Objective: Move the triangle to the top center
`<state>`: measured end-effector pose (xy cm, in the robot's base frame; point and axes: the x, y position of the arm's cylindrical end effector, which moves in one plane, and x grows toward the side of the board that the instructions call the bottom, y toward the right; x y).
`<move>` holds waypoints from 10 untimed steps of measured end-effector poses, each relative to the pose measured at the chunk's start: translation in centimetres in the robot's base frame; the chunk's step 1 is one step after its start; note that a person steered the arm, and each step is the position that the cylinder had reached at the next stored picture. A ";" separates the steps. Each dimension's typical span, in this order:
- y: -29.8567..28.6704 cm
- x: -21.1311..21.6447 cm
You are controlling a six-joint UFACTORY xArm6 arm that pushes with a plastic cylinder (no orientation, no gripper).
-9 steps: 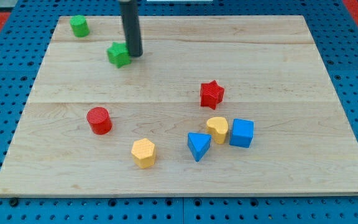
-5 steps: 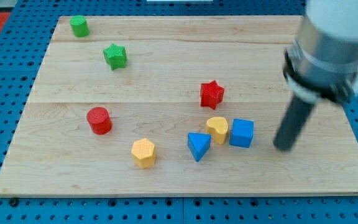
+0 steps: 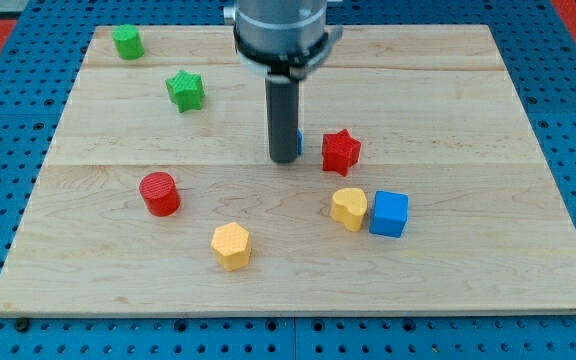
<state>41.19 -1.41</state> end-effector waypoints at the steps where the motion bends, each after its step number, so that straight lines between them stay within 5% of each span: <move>1: -0.3 -4.5; 5: 5.9 -10.0; 6: 2.4 -13.7; 10: -10.9 -16.2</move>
<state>24.94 -12.30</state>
